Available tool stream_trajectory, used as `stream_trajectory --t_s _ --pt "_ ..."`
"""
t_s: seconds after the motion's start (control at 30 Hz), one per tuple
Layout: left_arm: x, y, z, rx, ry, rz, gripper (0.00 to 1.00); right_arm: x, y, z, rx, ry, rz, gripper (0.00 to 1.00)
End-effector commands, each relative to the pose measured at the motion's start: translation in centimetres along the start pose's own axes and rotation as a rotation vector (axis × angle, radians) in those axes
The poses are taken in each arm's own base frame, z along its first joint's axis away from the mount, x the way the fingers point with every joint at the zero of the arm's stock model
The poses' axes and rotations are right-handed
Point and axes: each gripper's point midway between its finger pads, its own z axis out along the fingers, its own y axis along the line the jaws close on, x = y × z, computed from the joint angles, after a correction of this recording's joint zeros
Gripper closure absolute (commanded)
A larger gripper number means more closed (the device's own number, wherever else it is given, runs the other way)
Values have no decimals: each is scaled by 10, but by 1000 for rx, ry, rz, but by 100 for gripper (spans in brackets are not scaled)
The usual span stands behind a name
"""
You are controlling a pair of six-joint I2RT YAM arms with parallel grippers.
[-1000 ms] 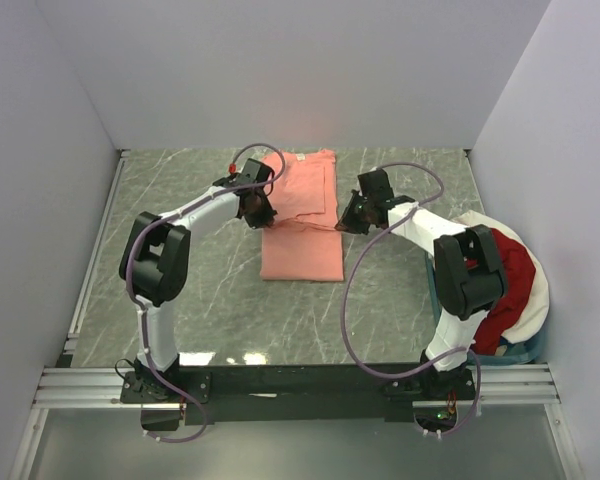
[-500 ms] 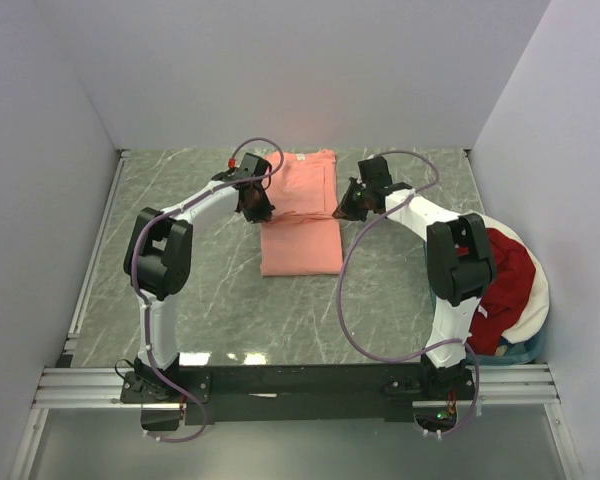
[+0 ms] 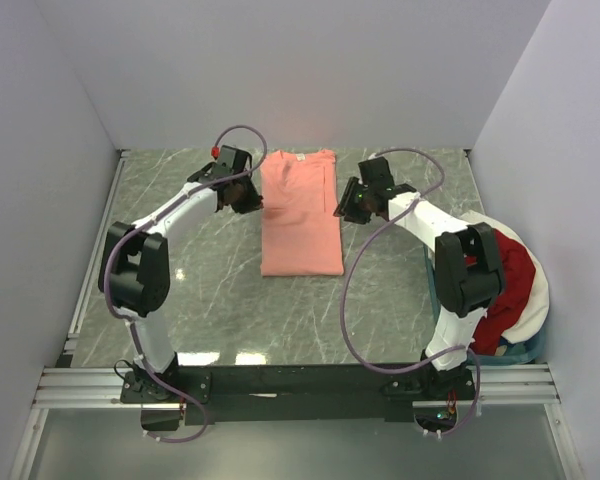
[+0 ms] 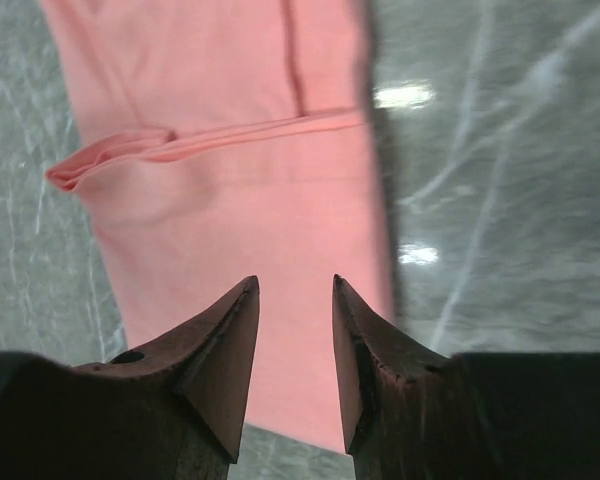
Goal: Fold and stack the t-shirts
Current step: Fold the tshirt
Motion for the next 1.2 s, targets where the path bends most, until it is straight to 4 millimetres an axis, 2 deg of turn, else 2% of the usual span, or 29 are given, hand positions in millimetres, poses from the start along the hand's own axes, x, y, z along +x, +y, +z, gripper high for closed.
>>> stream_trajectory --t_s 0.0,0.03,0.07,0.1,0.17,0.23,0.27,0.33,0.37,0.4,0.47,0.6,0.7,0.8,0.97,1.03,1.17 --pt "18 -29 -5 99 26 1 85 -3 39 -7 -51 -42 -83 58" --pt "21 -33 -2 111 33 2 89 2 39 1 -45 -25 -89 58" --pt "32 -34 6 104 62 11 96 3 45 3 -56 -21 -96 58" --pt "33 -39 10 114 70 14 99 5 54 5 -76 -16 -109 59" --pt "41 -37 26 101 103 16 99 4 60 16 -86 -9 -122 59" --pt "39 -39 37 95 111 15 99 9 61 30 -89 25 -126 60" --pt "46 -29 51 63 145 16 99 1 69 32 -101 11 -132 60" --pt "38 -35 60 70 138 18 99 4 62 47 -71 35 -137 60" --pt "37 -29 70 47 147 13 99 -6 68 48 -77 22 -143 60" --pt "35 -25 74 36 149 5 99 0 59 58 -50 50 -141 61" --pt "30 -14 81 18 150 -23 99 -7 48 65 -27 50 -127 61" --pt "34 3 84 10 162 -49 99 -9 9 81 30 74 -73 61" --pt "39 11 87 2 176 -58 99 -6 -6 87 64 109 -67 62" --pt "37 9 84 26 174 -66 99 -7 -8 88 80 109 -75 62" --pt "9 0 73 72 124 -85 99 -10 -5 85 73 101 -78 62" --pt "-1 5 74 73 116 -100 99 -11 -5 85 75 105 -82 62" --pt "-6 16 82 61 126 -113 99 -7 -6 87 70 116 -80 62"
